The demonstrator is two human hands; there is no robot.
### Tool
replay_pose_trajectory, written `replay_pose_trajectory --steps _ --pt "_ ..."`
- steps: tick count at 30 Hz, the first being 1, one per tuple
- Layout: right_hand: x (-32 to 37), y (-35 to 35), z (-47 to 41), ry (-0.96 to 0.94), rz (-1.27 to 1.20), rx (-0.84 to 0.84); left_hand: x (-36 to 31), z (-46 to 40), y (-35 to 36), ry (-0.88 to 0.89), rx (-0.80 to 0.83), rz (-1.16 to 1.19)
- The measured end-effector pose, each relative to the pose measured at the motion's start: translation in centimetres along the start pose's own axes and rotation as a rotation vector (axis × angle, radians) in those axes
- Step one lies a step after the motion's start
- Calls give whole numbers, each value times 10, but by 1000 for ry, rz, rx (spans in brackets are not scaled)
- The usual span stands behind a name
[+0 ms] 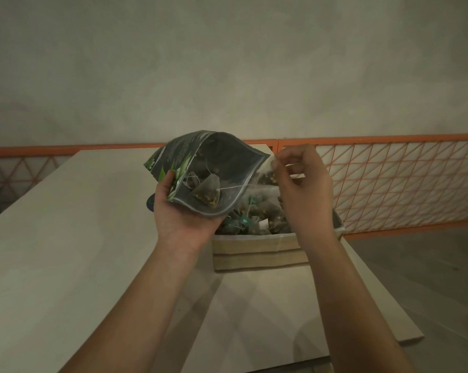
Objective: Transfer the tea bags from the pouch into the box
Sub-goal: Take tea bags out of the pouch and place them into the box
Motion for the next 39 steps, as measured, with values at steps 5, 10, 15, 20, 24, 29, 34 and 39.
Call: replay_pose_trajectory --steps 5,10,15,20,24,29,34,39 --pt "-20 -2 -8 -17 130 57 -3 0 2 6 29 11" --pt "-51 1 7 104 317 340 -2 2 3 2 20 20" --pt "-54 4 16 60 349 345 -1 2 2 12 -10 26" --pt "-39 16 27 -76 418 395 -1 1 3 12 13 22" --pt "-41 18 27 3 302 419 -4 4 4 22 27 22" --pt "-33 6 9 247 9 243 -7 6 4 43 26 -7" --pt "-36 -5 -11 327 -43 67 -8 8 5 38 25 9" --pt "-45 -11 -14 333 -37 44 -7 10 5 56 15 9"
Point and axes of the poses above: each hand's wrist, its own z-axis away from the middle knuckle, its own y-axis out of the palm, x = y × z, the point moved 3 cm from there along -z, towards the middle knuckle, and after that the axes turned 15 degrees about -x, right-handed, at the moved point
